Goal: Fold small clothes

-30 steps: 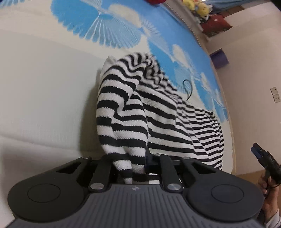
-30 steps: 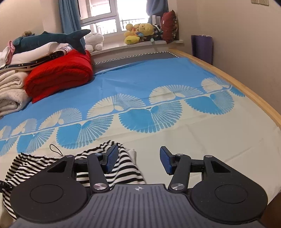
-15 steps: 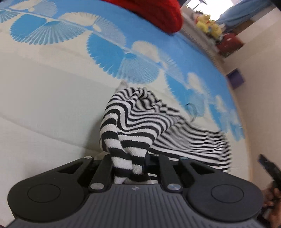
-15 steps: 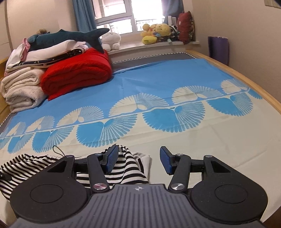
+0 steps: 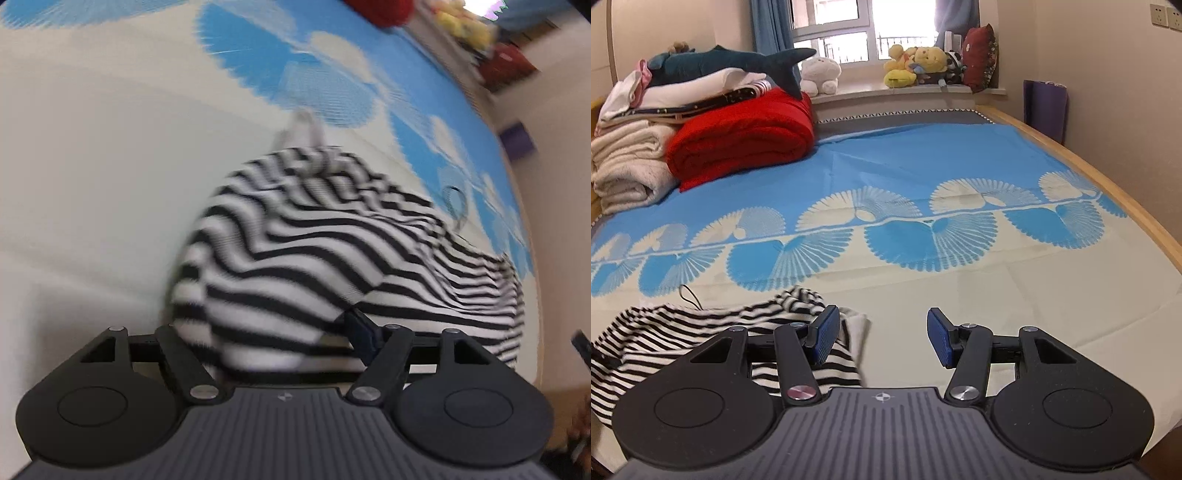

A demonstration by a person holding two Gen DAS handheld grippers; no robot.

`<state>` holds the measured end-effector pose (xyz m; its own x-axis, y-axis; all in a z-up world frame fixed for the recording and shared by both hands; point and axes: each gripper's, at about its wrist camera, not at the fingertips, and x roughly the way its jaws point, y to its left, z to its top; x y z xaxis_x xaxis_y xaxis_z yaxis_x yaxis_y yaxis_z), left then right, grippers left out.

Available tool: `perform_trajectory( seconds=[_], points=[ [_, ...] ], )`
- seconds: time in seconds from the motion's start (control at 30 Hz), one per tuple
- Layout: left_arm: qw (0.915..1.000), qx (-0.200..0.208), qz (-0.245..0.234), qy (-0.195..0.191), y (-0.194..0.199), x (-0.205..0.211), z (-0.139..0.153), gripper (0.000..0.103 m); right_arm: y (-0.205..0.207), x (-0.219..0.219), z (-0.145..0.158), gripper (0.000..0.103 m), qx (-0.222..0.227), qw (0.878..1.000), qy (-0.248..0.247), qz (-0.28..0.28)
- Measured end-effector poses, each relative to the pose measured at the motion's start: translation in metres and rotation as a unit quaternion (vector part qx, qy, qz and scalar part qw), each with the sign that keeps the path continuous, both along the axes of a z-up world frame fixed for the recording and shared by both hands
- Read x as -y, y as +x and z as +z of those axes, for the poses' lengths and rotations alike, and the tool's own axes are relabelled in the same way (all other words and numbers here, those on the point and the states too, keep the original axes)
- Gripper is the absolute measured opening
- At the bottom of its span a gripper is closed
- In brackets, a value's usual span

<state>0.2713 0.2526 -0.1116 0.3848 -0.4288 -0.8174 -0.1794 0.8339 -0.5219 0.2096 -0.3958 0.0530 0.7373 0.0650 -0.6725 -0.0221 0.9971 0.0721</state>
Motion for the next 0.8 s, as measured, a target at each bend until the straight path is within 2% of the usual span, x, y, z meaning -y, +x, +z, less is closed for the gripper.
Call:
perform_trajectory(
  seconds=[0.1, 0.13, 0.2, 0.23, 0.33, 0.43, 0.6, 0.7, 0.8],
  points=[
    [0.9997, 0.016, -0.013, -0.016, 0.011, 0.008, -0.005, 0.075, 0.003, 0.005, -0.002, 0.054, -0.002, 1.000, -0.009, 0.002],
    [0.9995, 0.023, -0.019, -0.015, 0.014, 0.012, -0.006, 0.069, 0.004, 0.006, -0.002, 0.054, -0.001, 1.000, -0.011, 0.001],
    [0.9990, 0.027, -0.032, -0.014, 0.022, 0.019, -0.007, 0.033, 0.009, 0.008, -0.003, 0.054, -0.004, 1.000, -0.011, -0.003],
    [0.9989, 0.026, -0.037, -0.015, 0.024, 0.023, -0.009, 0.026, 0.010, 0.009, -0.003, 0.054, -0.004, 1.000, -0.010, -0.006],
    [0.9974, 0.036, -0.062, 0.012, 0.025, 0.034, 0.000, 0.018, 0.014, 0.009, -0.003, 0.054, -0.002, 1.000, -0.006, -0.008],
    [0.9970, 0.046, -0.060, 0.018, 0.019, 0.035, 0.018, 0.016, 0.017, 0.007, -0.002, 0.054, 0.001, 1.000, -0.004, -0.004],
    [0.9939, 0.091, -0.059, 0.022, 0.008, 0.057, 0.072, 0.016, 0.017, 0.003, 0.001, 0.054, 0.007, 1.000, 0.007, -0.004],
    [0.9912, 0.114, -0.067, 0.005, 0.009, 0.095, 0.104, 0.015, 0.014, 0.003, 0.004, 0.054, 0.011, 1.000, 0.022, -0.010],
    [0.9879, 0.126, -0.091, -0.004, 0.014, 0.153, 0.126, 0.015, 0.008, 0.004, 0.006, 0.054, 0.014, 0.999, 0.026, -0.013]
  ],
)
